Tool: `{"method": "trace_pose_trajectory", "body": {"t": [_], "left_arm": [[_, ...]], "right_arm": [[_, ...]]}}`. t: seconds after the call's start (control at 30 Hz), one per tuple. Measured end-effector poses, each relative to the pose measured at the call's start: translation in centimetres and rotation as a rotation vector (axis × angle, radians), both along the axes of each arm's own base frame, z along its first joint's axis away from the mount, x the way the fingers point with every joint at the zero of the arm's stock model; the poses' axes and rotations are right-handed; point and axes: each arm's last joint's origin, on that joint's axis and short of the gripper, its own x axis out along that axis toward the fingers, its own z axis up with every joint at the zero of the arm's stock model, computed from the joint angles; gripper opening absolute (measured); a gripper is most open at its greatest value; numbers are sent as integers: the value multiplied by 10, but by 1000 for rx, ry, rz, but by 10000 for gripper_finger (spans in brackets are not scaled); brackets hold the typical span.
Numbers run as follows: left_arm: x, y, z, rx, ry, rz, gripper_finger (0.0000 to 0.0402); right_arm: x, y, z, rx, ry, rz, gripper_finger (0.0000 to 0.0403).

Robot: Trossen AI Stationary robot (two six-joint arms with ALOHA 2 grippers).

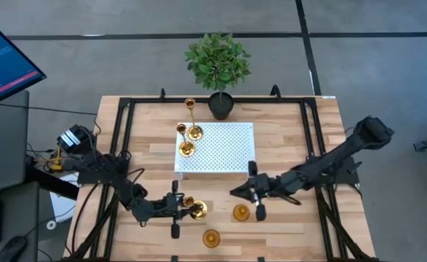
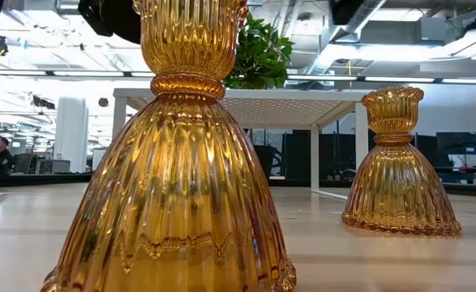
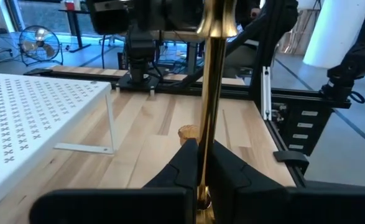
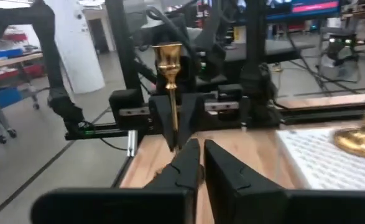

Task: Pick & Place candle stick holders
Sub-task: Put the gold candle holder on the shelf

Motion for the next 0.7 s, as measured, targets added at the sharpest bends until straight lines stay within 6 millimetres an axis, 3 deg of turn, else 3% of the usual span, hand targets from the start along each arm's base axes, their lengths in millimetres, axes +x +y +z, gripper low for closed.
{"method": "trace_pose_trajectory", "body": {"t": [0.4, 0.7], "left_arm": [[0, 0, -2, 8, 14, 0, 16], [0, 0, -2, 10, 15, 0, 15]], "right_arm": [[77, 16, -1, -29, -1, -56, 139], [113, 25, -8, -45, 54, 21, 182]]}}
